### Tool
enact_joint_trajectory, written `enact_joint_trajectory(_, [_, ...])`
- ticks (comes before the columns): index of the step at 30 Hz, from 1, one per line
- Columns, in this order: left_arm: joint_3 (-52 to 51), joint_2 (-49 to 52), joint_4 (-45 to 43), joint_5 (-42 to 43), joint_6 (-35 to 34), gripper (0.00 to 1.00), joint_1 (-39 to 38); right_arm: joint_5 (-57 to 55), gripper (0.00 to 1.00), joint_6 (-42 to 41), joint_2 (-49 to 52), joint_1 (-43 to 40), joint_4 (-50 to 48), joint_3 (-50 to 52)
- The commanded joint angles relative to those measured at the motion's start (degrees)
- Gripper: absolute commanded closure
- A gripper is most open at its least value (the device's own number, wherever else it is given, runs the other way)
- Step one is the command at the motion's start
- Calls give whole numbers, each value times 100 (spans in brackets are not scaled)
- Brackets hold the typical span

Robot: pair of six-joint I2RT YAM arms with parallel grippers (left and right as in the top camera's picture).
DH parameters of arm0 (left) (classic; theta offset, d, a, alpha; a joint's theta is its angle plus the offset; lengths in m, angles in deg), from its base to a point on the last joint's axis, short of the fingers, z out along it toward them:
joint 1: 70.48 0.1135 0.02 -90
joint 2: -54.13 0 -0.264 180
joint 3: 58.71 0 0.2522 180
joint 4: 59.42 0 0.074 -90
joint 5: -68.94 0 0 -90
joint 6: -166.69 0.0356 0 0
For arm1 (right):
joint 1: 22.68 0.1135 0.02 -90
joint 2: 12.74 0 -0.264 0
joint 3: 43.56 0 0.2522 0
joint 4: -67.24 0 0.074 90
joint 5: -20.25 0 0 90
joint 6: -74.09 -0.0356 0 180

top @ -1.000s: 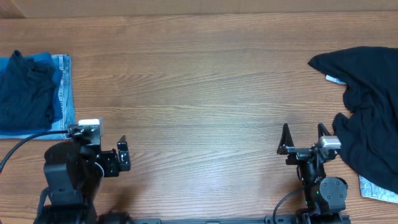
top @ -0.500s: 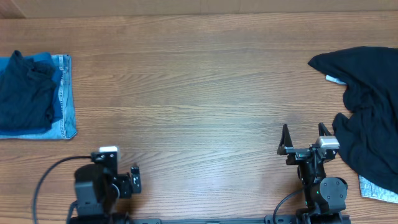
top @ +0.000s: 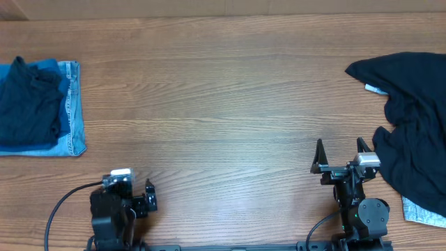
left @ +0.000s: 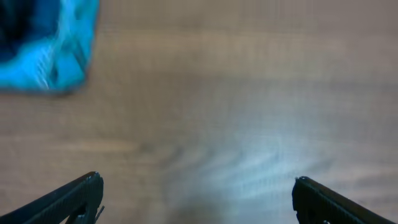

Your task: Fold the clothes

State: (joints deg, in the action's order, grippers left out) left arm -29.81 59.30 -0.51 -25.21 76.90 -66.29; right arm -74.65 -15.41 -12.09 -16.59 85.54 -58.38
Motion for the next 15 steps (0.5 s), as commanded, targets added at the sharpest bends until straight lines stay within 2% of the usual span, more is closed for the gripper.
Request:
enact_joint_trajectory(1, [-63, -501, -702, 317, 70, 0, -26, -59, 0, 39, -35, 26, -22, 59])
enact_joint_trajectory(6, [-345, -496, -2065, 651, 330, 0, -26, -59, 0, 39, -35, 26, -22, 59])
enact_joint_trajectory(9, [-868, -498, -3165, 1038, 643, 0, -26, -59, 0, 39, -35, 26, -22, 59])
enact_joint_trajectory(12, [-1495, -498, -4175, 1307, 522, 0, -28, -59, 0, 39, -35, 28, -22, 59])
enact_joint_trajectory(15, [-1484, -501, -4159, 1316, 348, 0, -39, -59, 0, 42, -35, 28, -22, 59])
